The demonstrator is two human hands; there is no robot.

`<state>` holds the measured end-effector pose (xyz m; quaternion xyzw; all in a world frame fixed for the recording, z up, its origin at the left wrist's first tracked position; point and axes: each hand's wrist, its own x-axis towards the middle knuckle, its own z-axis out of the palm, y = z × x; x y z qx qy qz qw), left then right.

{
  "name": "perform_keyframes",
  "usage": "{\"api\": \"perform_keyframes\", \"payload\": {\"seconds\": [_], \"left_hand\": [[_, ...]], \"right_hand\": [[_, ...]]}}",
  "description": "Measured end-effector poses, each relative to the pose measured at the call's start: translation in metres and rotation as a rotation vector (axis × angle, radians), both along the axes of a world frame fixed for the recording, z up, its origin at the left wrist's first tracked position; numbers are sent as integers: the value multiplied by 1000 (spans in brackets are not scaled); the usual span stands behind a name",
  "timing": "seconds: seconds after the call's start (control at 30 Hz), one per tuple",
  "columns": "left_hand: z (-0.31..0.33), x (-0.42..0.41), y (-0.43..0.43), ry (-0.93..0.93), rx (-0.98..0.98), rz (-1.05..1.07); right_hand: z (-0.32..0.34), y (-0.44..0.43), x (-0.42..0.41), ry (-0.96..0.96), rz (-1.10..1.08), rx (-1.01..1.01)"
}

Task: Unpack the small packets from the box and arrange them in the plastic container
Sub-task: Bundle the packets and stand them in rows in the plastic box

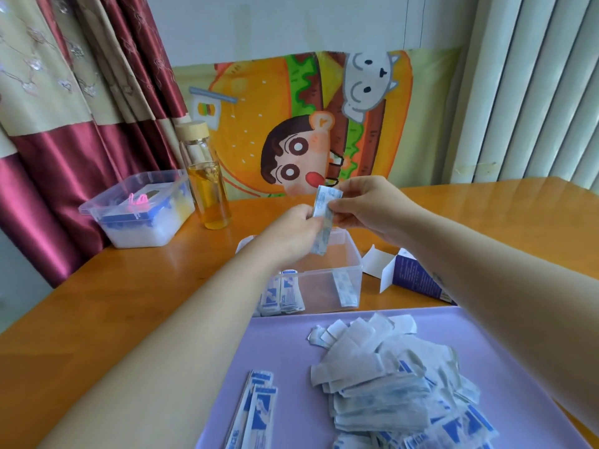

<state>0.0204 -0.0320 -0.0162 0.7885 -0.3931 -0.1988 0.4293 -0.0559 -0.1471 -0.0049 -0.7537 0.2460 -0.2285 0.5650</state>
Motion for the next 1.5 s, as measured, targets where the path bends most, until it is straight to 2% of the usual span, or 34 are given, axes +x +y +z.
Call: {"api": "perform_keyframes", "payload": {"seconds": [0.13,0.23,0.37,0.53,0.73,0.8,0.9,1.0,1.17,1.33,1.5], "left_hand": [[-4,19,-15,-124,2,71],[-14,31,-27,-190,42,20],[-18,40,-34,-75,142,-27],[-31,45,-43,83,336,-36],[-44,40,-57,131,556,-59],[-45,36,-66,56,622,-77],[-51,38,-79,-288,863,-135],[-56,36,-87,-413,965,-183],[-52,29,-87,-446,966,-215],[-46,24,-87,-211,927,-189],[-48,21,-82,-247,787,-113]], "right_hand": [[-9,-15,15,47,-43,5],[-19,-23,24,97,-94,-113],[-33,-30,31,232,-104,-265],[-47,-35,26,236,-107,-467],[-56,-39,14,225,-67,-476],[-58,-40,11,242,-49,-490],[-61,-39,7,281,-7,-485],[-62,-38,3,292,15,-468],[-61,-36,-1,294,25,-462],[-64,-35,-2,306,36,-441],[-62,-32,-3,310,26,-435]]}}
